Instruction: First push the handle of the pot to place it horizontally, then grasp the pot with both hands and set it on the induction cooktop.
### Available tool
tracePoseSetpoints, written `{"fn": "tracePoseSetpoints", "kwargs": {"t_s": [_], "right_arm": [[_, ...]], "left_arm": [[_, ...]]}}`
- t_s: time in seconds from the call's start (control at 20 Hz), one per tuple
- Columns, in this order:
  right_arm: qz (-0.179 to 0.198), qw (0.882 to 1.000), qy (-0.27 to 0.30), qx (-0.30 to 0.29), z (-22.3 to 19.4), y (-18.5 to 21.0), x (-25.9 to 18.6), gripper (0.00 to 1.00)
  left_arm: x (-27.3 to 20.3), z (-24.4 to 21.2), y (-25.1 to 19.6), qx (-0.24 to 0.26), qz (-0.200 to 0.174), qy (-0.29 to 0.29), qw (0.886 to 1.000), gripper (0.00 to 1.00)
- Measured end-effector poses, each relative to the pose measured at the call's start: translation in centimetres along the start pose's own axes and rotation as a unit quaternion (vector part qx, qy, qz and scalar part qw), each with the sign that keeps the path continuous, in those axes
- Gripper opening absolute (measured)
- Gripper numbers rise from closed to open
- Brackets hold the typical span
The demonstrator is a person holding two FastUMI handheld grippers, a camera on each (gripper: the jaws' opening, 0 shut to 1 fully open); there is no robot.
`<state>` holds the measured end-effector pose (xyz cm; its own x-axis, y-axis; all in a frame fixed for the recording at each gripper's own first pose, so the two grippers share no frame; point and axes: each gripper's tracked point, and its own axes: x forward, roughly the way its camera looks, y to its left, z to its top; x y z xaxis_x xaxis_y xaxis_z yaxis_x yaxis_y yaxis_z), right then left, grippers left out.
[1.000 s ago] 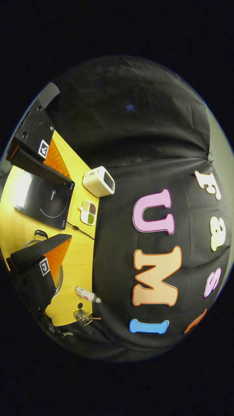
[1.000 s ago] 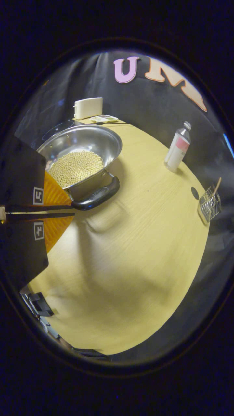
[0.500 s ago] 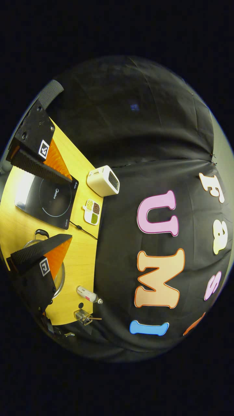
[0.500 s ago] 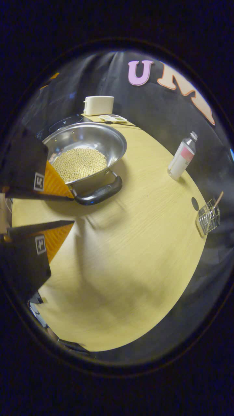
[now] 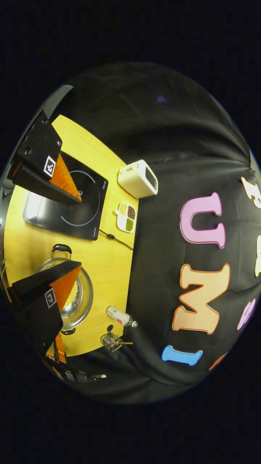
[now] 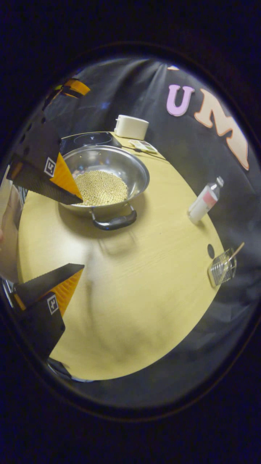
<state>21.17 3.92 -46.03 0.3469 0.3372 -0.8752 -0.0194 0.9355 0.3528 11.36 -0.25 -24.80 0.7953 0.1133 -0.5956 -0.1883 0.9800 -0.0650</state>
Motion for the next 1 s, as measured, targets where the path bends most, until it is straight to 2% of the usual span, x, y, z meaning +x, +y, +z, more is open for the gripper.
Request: {"fn": "tracePoseSetpoints", "kwargs": {"t_s": [0.2, 0.25, 0.3, 0.35, 0.4, 0.45, 0.5, 0.55, 0.6, 0.65, 0.85, 0.9, 0.95, 1.0], "right_arm": [[0.011, 1.0, -0.01, -0.022, 3.4, 0.9, 0.0, 0.93], [0.012, 1.0, -0.01, -0.025, 4.0, 1.0, 0.2, 1.0], [0.017, 0.999, -0.006, -0.027, 4.6, 1.3, 0.5, 1.0], [0.03, 0.999, 0.006, -0.026, 4.8, 1.8, 0.7, 0.94], [0.044, 0.999, 0.019, -0.022, 4.9, 2.4, 1.0, 0.94], [0.055, 0.998, 0.029, -0.018, 4.8, 2.8, 1.5, 1.0], [0.066, 0.997, 0.041, -0.013, 4.9, 3.2, 2.0, 0.94], [0.076, 0.996, 0.054, -0.012, 4.7, 3.4, 2.5, 0.93], [0.079, 0.995, 0.066, -0.016, 4.6, 3.3, 3.1, 1.0], [0.08, 0.994, 0.076, -0.022, 4.5, 3.1, 3.6, 1.0], [0.09, 0.99, 0.107, -0.03, 3.9, 3.1, 5.5, 0.99], [0.092, 0.989, 0.113, -0.036, 3.7, 3.1, 5.9, 0.91], [0.095, 0.987, 0.119, -0.041, 3.4, 3.3, 6.2, 0.99], [0.099, 0.986, 0.125, -0.045, 3.2, 3.5, 6.6, 0.98]], "left_arm": [[2.5, -2.1, -1.9, -0.003, -0.054, 0.067, 0.996, 0.96], [3.1, -2.7, -2.3, -0.002, -0.063, 0.087, 0.994, 0.96], [3.8, -3.2, -2.6, -0.002, -0.07, 0.104, 0.992, 0.96], [4.5, -4.0, -3.1, -0.001, -0.078, 0.124, 0.989, 0.96], [5.2, -4.7, -3.4, 0.003, -0.083, 0.144, 0.986, 0.96], [6.2, -5.7, -3.3, 0.011, -0.085, 0.164, 0.983, 0.96], [6.9, -6.2, -3.4, 0.017, -0.086, 0.179, 0.98, 0.96], [7.5, -7.1, -3.6, 0.016, -0.091, 0.196, 0.976, 0.96], [8.1, -8.0, -4.3, 0.008, -0.102, 0.214, 0.972, 0.96], [8.7, -8.7, -4.6, -0.001, -0.109, 0.23, 0.967, 0.96], [11.4, -11.1, -4.2, -0.015, -0.099, 0.277, 0.956, 0.95], [11.8, -11.7, -4.1, -0.018, -0.095, 0.293, 0.951, 0.95], [12.1, -12.3, -4.3, -0.023, -0.096, 0.302, 0.948, 1.0], [12.5, -12.6, -4.5, -0.029, -0.098, 0.308, 0.946, 0.95]]}}
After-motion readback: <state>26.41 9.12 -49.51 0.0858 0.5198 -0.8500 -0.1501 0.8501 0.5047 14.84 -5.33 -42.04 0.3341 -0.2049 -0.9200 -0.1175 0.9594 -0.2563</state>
